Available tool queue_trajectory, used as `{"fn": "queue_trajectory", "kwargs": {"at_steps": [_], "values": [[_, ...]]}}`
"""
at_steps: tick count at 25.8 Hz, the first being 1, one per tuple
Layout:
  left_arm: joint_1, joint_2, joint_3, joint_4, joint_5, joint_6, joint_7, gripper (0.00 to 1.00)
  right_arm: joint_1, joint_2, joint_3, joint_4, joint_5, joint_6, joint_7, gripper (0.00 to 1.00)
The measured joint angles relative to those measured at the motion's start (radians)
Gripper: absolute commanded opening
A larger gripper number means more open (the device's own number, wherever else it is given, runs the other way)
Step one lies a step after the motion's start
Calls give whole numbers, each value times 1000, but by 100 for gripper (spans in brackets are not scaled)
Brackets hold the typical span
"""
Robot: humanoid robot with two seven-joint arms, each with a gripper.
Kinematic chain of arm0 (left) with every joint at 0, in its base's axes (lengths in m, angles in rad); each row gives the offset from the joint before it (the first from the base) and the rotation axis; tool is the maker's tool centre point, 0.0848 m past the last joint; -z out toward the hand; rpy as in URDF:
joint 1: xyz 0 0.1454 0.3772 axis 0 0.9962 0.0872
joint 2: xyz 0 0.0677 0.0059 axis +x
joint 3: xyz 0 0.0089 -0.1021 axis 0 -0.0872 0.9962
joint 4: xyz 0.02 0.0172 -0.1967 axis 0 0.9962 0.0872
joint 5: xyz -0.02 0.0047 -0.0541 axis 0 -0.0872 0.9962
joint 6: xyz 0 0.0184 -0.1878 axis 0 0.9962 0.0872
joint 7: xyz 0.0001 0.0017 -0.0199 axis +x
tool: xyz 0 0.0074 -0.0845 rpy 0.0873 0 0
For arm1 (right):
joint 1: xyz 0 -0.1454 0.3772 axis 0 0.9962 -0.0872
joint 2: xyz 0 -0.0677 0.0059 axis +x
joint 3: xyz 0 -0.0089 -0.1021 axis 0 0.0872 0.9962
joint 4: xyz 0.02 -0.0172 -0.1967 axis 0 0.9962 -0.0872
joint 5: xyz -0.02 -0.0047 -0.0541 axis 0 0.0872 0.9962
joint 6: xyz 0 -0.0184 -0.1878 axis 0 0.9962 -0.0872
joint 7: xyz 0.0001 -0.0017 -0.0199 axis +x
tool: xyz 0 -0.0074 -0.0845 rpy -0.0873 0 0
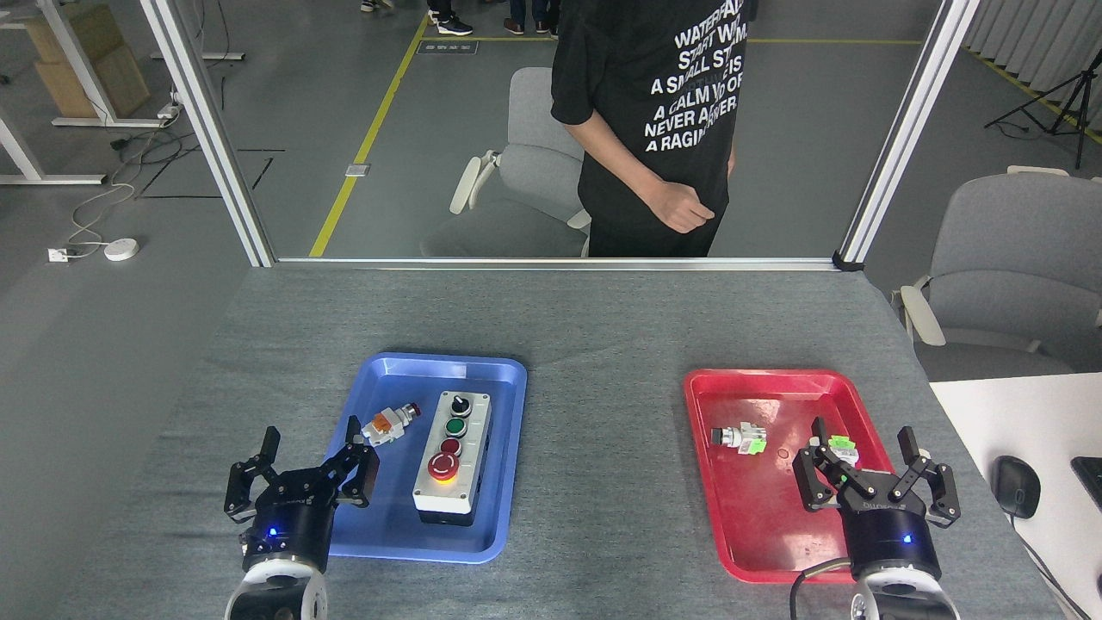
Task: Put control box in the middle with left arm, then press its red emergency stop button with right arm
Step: 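Move the left gripper toward the grey control box on the blue tray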
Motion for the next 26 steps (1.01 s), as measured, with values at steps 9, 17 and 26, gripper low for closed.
{"fn": "queue_trajectory", "kwargs": {"at_steps": [9, 17, 26], "values": [[36, -2, 1, -51, 15, 2, 7, 99, 10, -9, 13, -15, 1, 3, -4, 98], [210, -21, -10, -209, 42, -62, 0, 99, 11, -8, 39, -20, -3, 16, -8, 98], [280, -76, -144, -231, -45, -17, -3, 98, -10, -30, 113, -19, -66, 63, -3, 98]]}}
